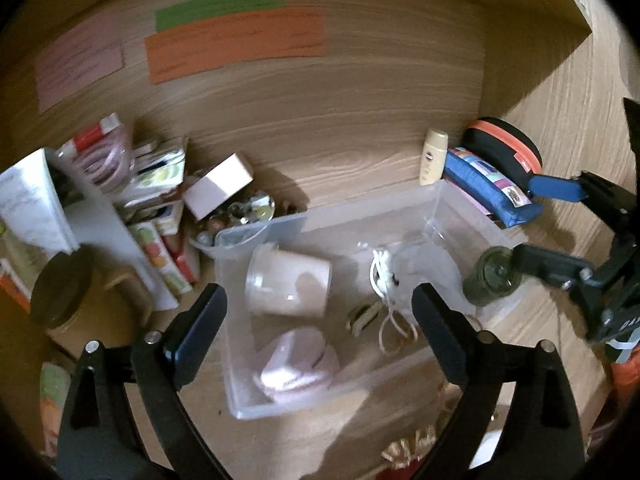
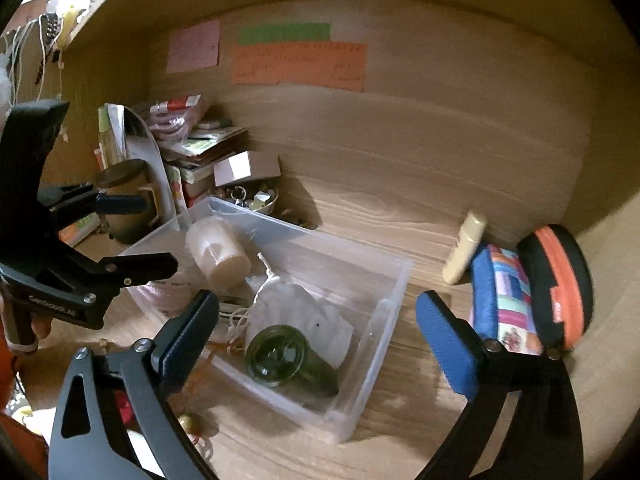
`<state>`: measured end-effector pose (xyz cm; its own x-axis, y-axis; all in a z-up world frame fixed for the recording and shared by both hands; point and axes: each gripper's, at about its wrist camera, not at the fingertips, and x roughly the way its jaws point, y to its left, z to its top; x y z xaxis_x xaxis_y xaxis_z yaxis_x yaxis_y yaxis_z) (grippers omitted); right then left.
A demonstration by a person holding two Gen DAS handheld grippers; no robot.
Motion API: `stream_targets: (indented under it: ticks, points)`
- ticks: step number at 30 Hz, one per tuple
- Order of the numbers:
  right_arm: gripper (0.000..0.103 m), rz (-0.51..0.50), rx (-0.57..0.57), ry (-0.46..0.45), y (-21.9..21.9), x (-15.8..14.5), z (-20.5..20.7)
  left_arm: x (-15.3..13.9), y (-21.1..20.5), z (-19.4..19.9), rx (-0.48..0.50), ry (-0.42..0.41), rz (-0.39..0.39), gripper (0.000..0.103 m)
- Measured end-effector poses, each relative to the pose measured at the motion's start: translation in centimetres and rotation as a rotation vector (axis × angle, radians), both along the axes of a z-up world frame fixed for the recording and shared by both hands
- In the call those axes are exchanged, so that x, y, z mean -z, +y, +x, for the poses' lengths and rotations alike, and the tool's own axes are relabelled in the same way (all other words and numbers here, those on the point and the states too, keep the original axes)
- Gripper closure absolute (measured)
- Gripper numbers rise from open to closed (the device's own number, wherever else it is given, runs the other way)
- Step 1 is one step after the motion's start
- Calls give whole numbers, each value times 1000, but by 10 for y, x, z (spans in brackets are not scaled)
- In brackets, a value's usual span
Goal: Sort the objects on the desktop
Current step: 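Release the green bottle into the box with the right gripper while the left gripper drops the tag in, then grasp the red velvet pouch with the left gripper while the right gripper grasps the spiral shell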
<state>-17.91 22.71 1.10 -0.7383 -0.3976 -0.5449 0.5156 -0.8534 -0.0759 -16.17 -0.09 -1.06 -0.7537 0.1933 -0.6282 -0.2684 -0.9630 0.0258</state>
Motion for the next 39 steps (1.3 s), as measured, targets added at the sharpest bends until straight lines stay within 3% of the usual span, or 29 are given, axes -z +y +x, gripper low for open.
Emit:
stream_targets:
  ticks: [7,16,24,31,35,39]
  points:
    - [4,-8,52,7,12,-4,32,4,-10,30,-8,-12,8,5]
    - [4,57,86,-19,19,21,76,27,1,60,16,-67,-3,5]
    - [4,76,34,-95,29,47,104,59,14,72,45,-169,18,5]
    - [6,77,-1,-161,42,66,117,85,8,64,48,-307,122,5]
    - [15,69,-23,-210,49,76,121,92,9,69,41,-324,95,5]
    - [28,87,-42,-236,50,85,126,91,10,76,28,-284,36,5]
